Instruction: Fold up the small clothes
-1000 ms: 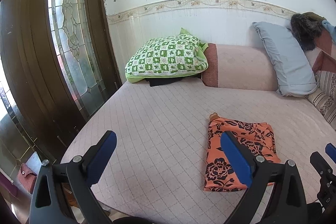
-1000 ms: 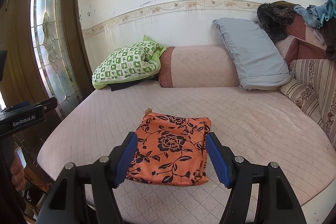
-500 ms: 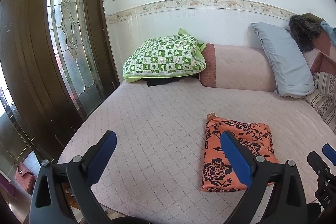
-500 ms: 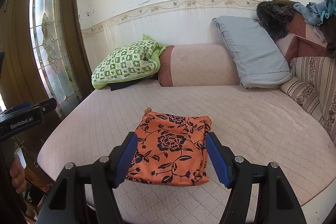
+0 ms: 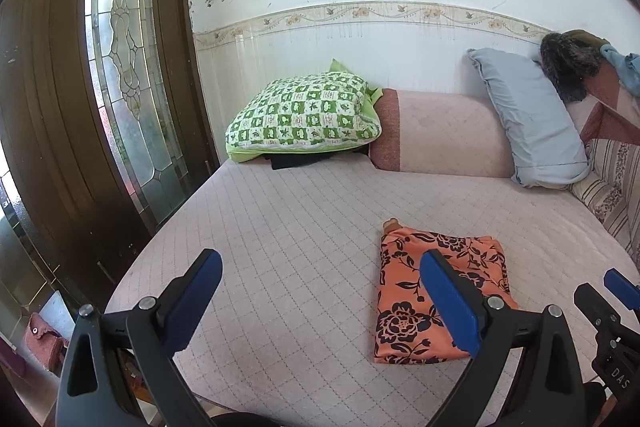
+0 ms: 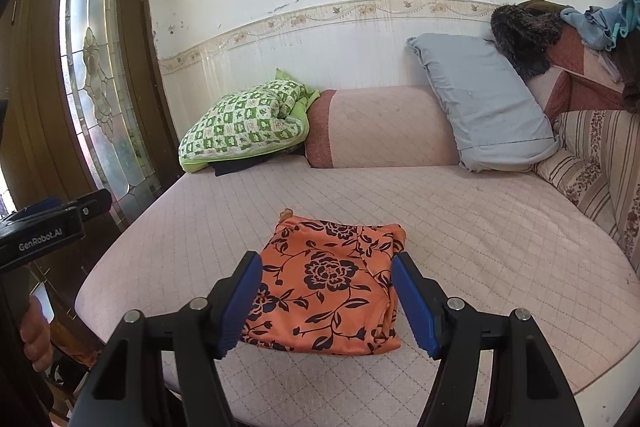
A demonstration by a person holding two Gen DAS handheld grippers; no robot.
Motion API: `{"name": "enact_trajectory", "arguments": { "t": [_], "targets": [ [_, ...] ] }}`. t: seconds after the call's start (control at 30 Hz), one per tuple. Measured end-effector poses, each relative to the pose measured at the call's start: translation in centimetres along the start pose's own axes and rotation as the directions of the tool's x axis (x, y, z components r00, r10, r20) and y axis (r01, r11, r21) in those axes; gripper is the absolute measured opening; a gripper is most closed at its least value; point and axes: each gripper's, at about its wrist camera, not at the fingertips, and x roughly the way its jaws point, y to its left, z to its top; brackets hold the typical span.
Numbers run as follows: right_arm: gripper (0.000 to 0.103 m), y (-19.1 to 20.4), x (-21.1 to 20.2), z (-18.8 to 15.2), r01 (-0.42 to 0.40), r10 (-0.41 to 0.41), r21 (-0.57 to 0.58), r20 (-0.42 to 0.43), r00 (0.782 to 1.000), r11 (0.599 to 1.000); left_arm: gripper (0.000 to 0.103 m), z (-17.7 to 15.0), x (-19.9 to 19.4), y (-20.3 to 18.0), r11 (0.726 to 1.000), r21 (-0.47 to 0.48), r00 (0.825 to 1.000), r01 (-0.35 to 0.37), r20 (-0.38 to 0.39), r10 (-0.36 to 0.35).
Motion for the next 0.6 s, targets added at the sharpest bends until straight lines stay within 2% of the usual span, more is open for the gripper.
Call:
{"name": "enact_trajectory", "arguments": {
  "t": [0.17, 0.4, 0.6],
  "targets": [
    [0.07, 0.2, -0.8, 0.5, -0.005, 0.005, -0.006, 0.014, 1.0, 1.0, 0.099, 0.3, -1.0, 0.3, 1.0, -0.004, 1.0, 0.026, 0.016, -0.025],
    [0.07, 0.6, -1.7, 1.0, -0.015, 0.016, -0.018, 0.035, 0.999, 1.0, 0.099, 0.5, -1.4, 0.5, 1.0, -0.002, 1.0, 0.001, 0.008, -0.001],
    [0.07, 0.7, -1.7, 1.4, -0.024, 0.024, -0.025, 0.039, 0.999, 0.999, 0.099, 0.7, -1.2, 0.8, 1.0, -0.02, 1.0, 0.012, 0.002, -0.012]
  ]
}}
